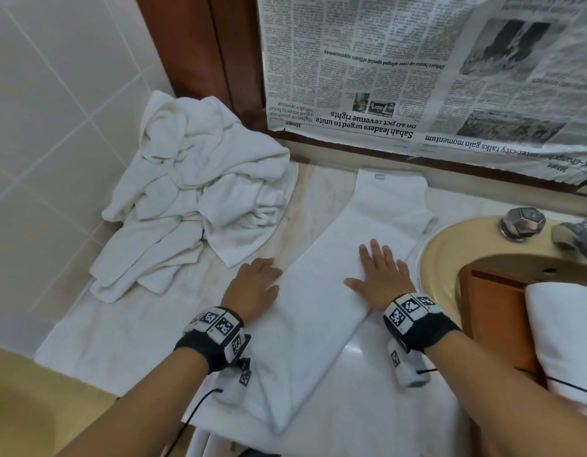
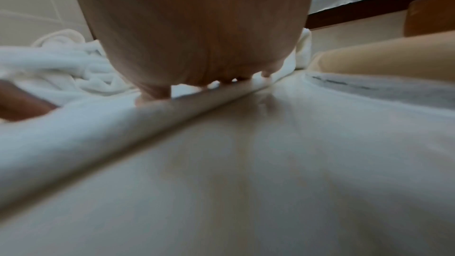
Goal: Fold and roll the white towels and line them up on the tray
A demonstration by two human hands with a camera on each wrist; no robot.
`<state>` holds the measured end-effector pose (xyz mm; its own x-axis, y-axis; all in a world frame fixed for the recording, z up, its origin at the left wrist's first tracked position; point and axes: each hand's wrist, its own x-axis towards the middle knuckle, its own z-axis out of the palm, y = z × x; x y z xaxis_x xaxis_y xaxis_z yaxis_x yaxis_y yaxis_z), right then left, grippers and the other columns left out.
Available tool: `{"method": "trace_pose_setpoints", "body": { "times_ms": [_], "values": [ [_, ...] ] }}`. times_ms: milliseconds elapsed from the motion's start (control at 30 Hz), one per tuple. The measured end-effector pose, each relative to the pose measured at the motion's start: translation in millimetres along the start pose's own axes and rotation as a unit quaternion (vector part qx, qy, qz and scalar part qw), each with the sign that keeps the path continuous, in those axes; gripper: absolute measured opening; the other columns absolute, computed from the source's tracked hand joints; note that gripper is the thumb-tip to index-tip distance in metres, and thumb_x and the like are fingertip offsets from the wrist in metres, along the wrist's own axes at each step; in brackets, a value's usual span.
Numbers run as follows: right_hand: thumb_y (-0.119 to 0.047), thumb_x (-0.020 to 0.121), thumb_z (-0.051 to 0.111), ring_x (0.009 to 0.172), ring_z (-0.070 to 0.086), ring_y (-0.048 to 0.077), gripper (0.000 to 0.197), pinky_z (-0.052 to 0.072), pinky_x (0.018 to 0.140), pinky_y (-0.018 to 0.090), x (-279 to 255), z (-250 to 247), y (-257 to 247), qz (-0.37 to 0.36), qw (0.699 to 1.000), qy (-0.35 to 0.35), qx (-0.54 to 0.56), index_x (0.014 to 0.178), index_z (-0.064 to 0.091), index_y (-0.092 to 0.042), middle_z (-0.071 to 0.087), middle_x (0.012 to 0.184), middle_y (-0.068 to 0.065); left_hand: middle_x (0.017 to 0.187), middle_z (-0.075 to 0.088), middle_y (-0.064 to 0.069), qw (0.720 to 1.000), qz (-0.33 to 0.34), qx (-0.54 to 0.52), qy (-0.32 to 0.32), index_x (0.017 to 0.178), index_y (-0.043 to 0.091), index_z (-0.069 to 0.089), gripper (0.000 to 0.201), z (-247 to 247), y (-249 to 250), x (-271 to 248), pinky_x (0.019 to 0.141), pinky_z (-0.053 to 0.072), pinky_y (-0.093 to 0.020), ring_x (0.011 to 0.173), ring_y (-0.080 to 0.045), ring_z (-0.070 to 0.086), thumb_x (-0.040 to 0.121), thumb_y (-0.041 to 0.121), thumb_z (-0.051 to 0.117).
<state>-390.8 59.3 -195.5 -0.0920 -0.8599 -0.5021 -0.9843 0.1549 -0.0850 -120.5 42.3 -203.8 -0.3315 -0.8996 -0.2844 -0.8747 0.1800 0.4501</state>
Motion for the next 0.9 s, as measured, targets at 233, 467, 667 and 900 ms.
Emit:
{"method": "trace_pose_setpoints", "body": {
  "times_ms": [233, 467, 667, 900],
  "values": [
    [-0.077, 0.077, 0.010, 0.147, -0.017, 0.023, 0.096, 0.003, 0.118, 0.044, -55.6, 45.9, -75.3, -0.124, 0.992, -0.006, 0.003, 0.154, -0.006, -0.021, -0.024, 0.159, 0.005, 0.124, 0.047, 0.000, 0.994, -0.052, -0.081, 0.047, 0.125, 0.021, 0.059, 0.041, 9.4, -9.9, -43.9, 0.098, 0.040, -0.030, 0.116, -0.019, 0.045, 0.088, 0.036, 0.065],
    [-0.074, 0.088, 0.029, 0.146, -0.022, 0.016, 0.090, 0.000, 0.118, 0.048, -49.1, 47.8, -63.9, -0.113, 0.993, -0.019, -0.020, 0.152, -0.015, -0.028, -0.030, 0.156, -0.004, 0.124, 0.042, 0.002, 0.983, -0.113, -0.097, 0.112, 0.130, 0.028, 0.051, 0.065, 24.1, -4.0, -89.6, 0.101, 0.036, -0.034, 0.117, -0.020, 0.038, 0.074, 0.051, 0.074],
    [-0.073, 0.088, 0.030, 0.146, -0.020, 0.015, 0.089, -0.001, 0.119, 0.050, -24.9, 34.9, -56.7, -0.090, 0.996, -0.010, -0.001, 0.152, -0.013, -0.028, -0.028, 0.157, -0.004, 0.129, 0.026, 0.003, 0.981, -0.102, -0.123, 0.107, 0.142, 0.027, 0.027, 0.099, 39.1, 5.9, -109.0, 0.102, 0.034, -0.033, 0.120, -0.018, 0.030, 0.063, 0.053, 0.081],
    [-0.073, 0.089, 0.028, 0.147, -0.019, 0.017, 0.088, -0.001, 0.118, 0.051, -5.0, 22.2, -60.5, -0.042, 0.999, 0.003, 0.022, 0.152, -0.012, -0.028, -0.026, 0.158, -0.003, 0.112, 0.040, 0.009, 0.986, -0.042, -0.148, 0.063, 0.120, 0.026, 0.038, 0.078, 36.3, 19.4, -111.0, 0.092, 0.043, -0.028, 0.103, -0.008, 0.042, 0.061, 0.052, 0.083]
  ]
}}
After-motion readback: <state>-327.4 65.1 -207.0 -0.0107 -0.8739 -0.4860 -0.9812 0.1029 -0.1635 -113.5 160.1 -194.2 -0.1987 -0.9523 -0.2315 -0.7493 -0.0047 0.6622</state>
